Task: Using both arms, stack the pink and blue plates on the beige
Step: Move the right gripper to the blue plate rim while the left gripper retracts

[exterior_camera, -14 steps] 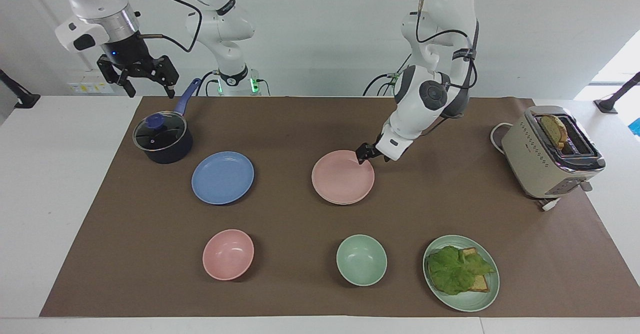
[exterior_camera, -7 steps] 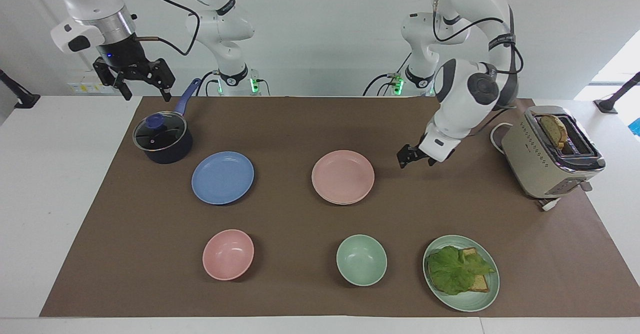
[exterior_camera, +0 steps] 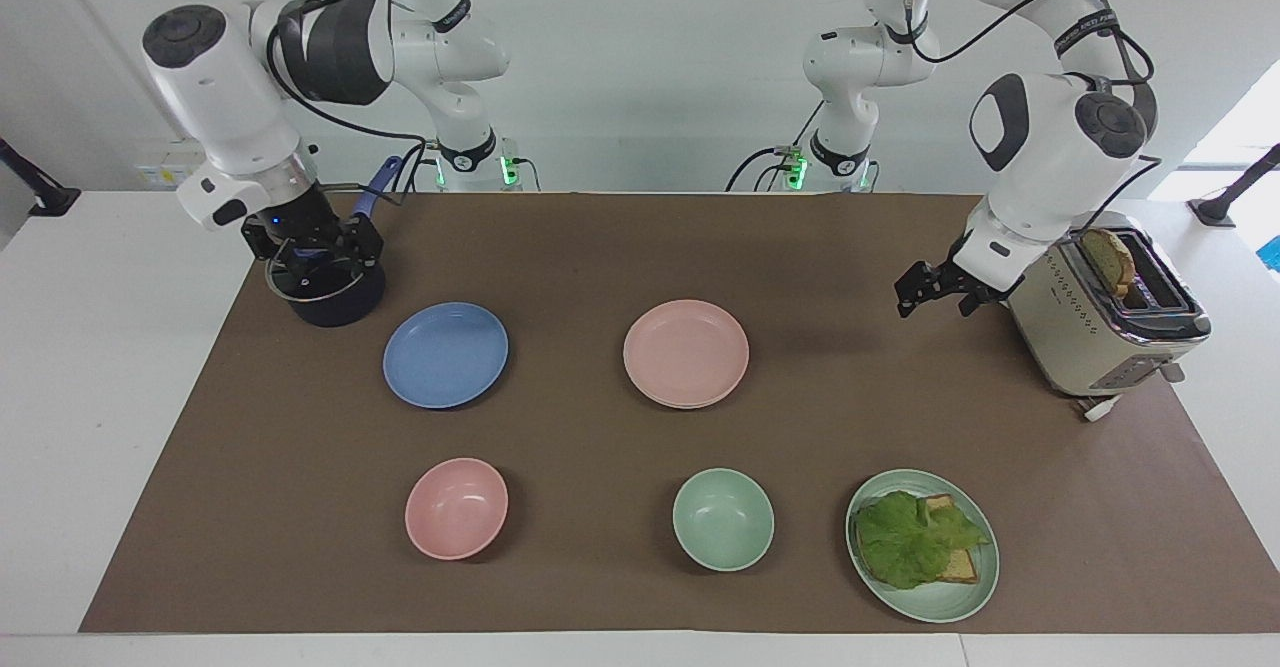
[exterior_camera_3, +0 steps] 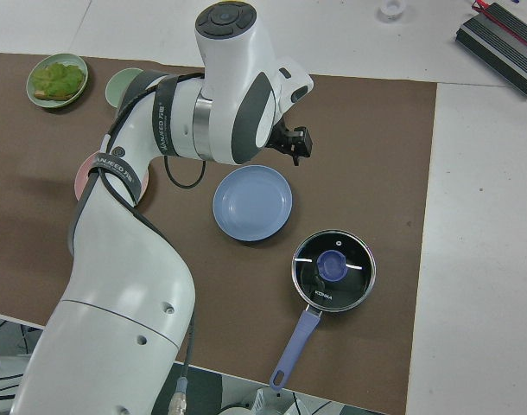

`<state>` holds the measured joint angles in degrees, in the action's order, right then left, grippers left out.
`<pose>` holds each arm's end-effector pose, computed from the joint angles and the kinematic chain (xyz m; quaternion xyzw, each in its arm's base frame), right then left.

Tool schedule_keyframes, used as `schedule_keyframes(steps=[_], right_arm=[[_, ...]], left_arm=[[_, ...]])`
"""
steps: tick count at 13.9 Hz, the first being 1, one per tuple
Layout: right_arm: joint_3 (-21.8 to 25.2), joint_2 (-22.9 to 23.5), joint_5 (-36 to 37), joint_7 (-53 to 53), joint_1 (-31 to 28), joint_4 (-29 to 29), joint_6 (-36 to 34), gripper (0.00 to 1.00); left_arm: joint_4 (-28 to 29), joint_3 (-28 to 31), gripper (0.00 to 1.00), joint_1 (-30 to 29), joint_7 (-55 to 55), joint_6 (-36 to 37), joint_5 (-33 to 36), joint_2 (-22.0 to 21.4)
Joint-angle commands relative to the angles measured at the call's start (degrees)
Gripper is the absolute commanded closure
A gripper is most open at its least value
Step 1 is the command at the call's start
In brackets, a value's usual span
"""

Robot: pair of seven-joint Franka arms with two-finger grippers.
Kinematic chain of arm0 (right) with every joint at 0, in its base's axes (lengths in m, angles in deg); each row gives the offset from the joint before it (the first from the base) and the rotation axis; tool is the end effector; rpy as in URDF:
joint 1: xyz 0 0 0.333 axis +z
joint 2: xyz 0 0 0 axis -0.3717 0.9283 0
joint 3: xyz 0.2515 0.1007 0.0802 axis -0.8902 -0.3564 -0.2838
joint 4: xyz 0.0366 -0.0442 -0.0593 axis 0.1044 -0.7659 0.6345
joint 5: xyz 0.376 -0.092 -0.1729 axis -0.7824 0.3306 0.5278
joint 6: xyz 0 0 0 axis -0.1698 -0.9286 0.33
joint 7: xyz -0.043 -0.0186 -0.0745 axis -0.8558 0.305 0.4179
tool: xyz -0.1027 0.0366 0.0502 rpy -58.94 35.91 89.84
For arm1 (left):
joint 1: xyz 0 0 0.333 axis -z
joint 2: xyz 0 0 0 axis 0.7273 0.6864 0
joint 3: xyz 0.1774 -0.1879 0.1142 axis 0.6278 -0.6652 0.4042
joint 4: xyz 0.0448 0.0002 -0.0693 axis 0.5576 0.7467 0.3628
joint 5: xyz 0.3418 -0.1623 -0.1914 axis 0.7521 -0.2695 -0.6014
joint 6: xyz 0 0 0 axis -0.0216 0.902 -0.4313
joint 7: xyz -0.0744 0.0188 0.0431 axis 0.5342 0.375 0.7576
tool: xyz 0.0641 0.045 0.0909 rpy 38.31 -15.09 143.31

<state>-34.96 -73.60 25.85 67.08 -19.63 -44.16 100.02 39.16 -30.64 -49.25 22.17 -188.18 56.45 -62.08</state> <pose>0.5867 -0.0445 0.4392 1.0000 -0.0013 -0.0084 0.0025 0.6037 -0.0534 0.4280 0.9993 -0.0062 -0.0196 0.0300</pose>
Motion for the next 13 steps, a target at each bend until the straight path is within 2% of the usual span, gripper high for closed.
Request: schedule_keyframes(steps=[1, 3, 5, 8, 10, 13], right_arm=[[-0.31, 1.40, 0.41, -2.58, -1.31, -5.21, 6.85, 0.00], [-0.31, 2.02, -0.38, -2.58, -1.14, -7.94, 10.99, 0.00], [-0.31, 5.35, -0.82, -3.11, -1.22, -9.09, 13.28, 0.00], [-0.40, 8.96, -4.05, -4.16, -1.31, -12.86, 21.10, 0.00], [-0.40, 11.85, -8.28, -6.35, -1.13, -13.05, 22.78, 0.00], [-0.31, 12.57, -8.47, -11.54, -1.31, -13.22, 24.02, 0.00]], left_arm=[[-2.83, -0.20, 0.00, -2.05, 3.13, 4.24, 3.39, -1.44], [-5.55, -0.02, 0.00, -3.03, 5.86, 7.84, 3.39, -2.23], [-8.10, -0.02, 0.00, -3.03, 5.69, 11.27, 3.48, -2.67], [-10.74, -0.10, 0.00, -2.94, 5.60, 14.70, 3.48, -4.86], [-10.84, -0.19, 0.00, -2.50, 4.90, 15.24, 3.39, -6.53], [-10.84, -0.46, 0.00, -2.24, 4.81, 16.99, 3.39, -8.64]])
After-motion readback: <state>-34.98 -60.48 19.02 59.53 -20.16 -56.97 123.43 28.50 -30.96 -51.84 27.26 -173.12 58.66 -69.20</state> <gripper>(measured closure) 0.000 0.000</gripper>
